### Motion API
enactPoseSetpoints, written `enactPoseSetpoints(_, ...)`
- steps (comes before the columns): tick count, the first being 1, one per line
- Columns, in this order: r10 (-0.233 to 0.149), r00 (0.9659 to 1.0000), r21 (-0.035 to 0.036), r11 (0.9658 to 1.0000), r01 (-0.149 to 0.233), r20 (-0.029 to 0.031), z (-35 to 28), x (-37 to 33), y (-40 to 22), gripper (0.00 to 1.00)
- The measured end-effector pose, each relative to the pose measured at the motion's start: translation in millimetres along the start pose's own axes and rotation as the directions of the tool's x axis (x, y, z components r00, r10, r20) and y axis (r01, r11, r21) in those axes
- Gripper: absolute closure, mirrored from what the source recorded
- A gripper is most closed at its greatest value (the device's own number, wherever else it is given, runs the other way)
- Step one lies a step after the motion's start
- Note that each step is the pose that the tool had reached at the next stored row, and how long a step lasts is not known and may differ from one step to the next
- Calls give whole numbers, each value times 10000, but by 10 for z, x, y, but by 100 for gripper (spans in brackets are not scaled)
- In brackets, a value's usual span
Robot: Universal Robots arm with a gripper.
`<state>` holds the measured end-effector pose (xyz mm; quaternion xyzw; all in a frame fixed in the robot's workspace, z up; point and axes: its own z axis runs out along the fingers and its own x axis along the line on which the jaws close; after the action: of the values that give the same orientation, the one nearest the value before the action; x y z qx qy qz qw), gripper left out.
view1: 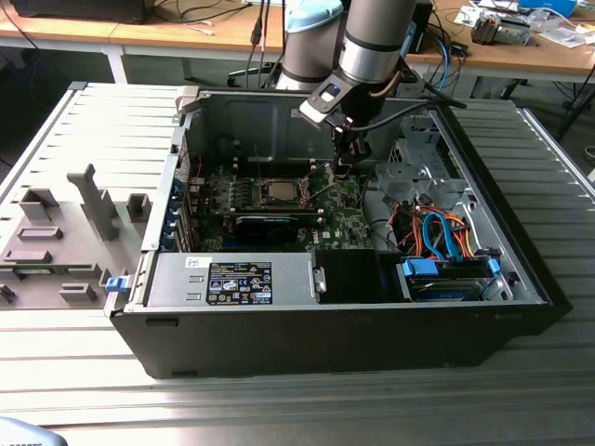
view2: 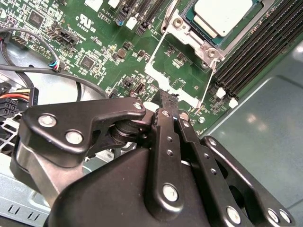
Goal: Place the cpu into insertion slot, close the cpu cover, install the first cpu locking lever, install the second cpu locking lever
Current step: 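Close the cpu cover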
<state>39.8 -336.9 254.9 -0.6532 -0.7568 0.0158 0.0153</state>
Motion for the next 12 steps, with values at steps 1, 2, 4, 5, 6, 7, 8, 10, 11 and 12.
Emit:
enactPoseSetpoints(1, 0, 10000, 0, 10000, 0, -1, 1, 0, 1, 89)
enactPoseSetpoints(2, 0, 10000, -1, 10000, 0, -1, 3, 0, 3, 89)
enactPoseSetpoints(4, -1, 10000, -1, 10000, 1, -3, 8, 4, 9, 89)
enactPoseSetpoints(5, 0, 10000, -1, 10000, 0, -2, 9, 6, 11, 89)
enactPoseSetpoints(6, 0, 10000, -1, 10000, 0, -4, 10, 9, 12, 89)
enactPoseSetpoints(7, 0, 10000, 0, 10000, 0, -3, 10, 10, 12, 89)
enactPoseSetpoints(8, -1, 10000, 0, 10000, 1, -4, 10, 11, 13, 89)
enactPoseSetpoints(10, 0, 10000, -1, 10000, 0, -6, 10, 12, 14, 89)
enactPoseSetpoints(11, -1, 10000, 0, 10000, 1, -4, 5, 12, 15, 89)
enactPoseSetpoints(12, 0, 10000, -1, 10000, 0, -6, -4, 13, 15, 89)
